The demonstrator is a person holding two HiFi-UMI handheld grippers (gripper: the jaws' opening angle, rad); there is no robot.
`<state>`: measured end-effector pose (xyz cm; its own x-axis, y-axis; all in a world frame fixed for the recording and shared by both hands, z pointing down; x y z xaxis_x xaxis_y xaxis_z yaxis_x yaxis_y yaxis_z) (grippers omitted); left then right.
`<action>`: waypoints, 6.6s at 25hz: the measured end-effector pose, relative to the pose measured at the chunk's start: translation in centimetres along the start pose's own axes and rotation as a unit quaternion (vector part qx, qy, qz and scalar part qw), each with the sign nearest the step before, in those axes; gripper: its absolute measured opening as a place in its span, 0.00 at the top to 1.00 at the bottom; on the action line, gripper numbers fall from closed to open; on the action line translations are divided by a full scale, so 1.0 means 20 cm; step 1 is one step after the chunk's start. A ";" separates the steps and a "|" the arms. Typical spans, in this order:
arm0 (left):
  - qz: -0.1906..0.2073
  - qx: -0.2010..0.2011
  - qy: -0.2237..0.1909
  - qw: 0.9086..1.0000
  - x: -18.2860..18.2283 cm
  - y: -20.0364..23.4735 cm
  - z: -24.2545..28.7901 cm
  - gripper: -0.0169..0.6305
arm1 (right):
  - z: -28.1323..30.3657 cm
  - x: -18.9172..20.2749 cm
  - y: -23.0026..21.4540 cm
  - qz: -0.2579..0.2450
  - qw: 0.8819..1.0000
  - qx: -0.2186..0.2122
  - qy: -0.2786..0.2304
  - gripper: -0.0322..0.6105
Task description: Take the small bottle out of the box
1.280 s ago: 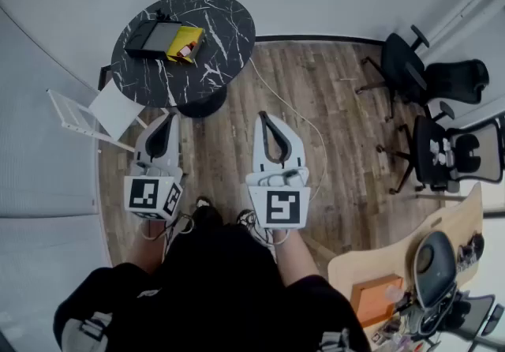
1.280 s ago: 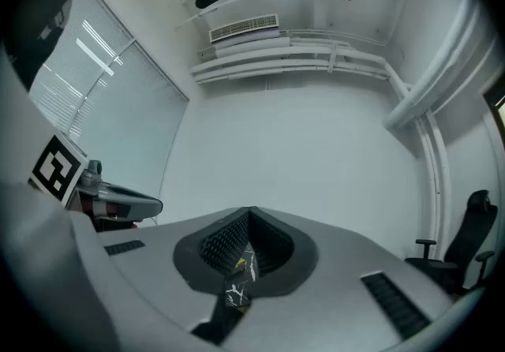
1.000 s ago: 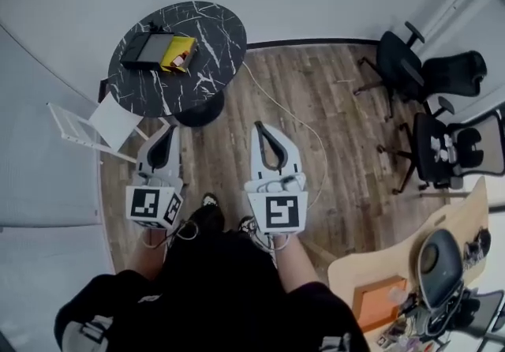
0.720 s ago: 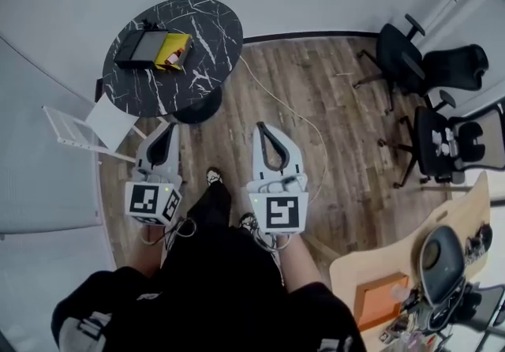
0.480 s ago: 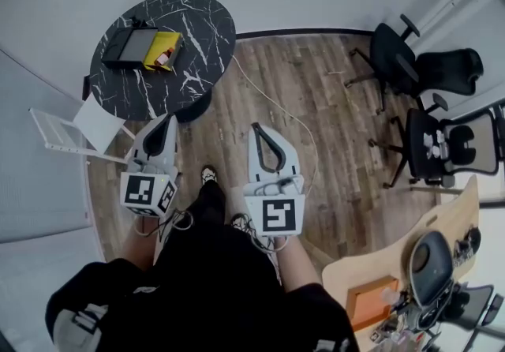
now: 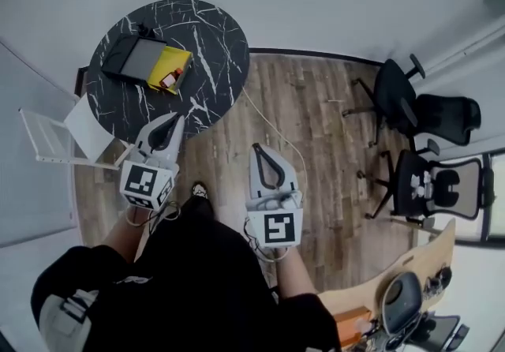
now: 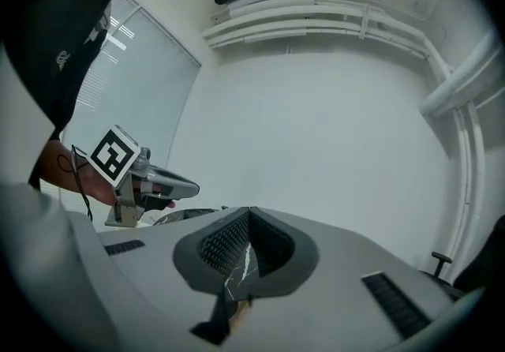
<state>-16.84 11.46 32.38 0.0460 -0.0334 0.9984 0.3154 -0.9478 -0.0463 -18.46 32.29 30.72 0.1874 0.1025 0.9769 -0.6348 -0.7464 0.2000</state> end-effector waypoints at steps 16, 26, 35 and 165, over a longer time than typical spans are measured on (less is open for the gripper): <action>-0.031 -0.044 0.043 0.998 0.27 0.64 0.29 0.98 | 0.78 0.19 -0.01 0.027 0.997 -0.073 0.028 0.96; -0.052 -0.157 0.073 0.983 0.40 1.01 0.51 0.98 | 1.44 0.39 -0.12 0.039 0.978 -0.201 0.039 0.96; -0.087 -0.270 0.133 0.950 0.58 1.20 0.64 0.98 | 2.01 0.55 -0.10 0.038 0.928 -0.362 0.075 0.96; -0.309 -0.445 0.170 0.823 1.38 1.20 0.21 0.98 | 2.34 1.42 0.87 -0.134 0.803 -0.542 0.206 0.62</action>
<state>-4.04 -10.84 58.63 -0.1783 0.5987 0.7809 -0.6468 -0.6694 0.3655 10.89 -8.64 58.41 0.3046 0.5402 0.7845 -0.9347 0.3281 0.1370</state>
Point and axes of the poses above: the fingertips, and each gripper's own axes: z forward along the fingers, y to its left, x out of its underside, the point moved 5 cm from there along -z, backward along the fingers, and after that the axes turned 8 degrees about -y, right-handed, at the moved point
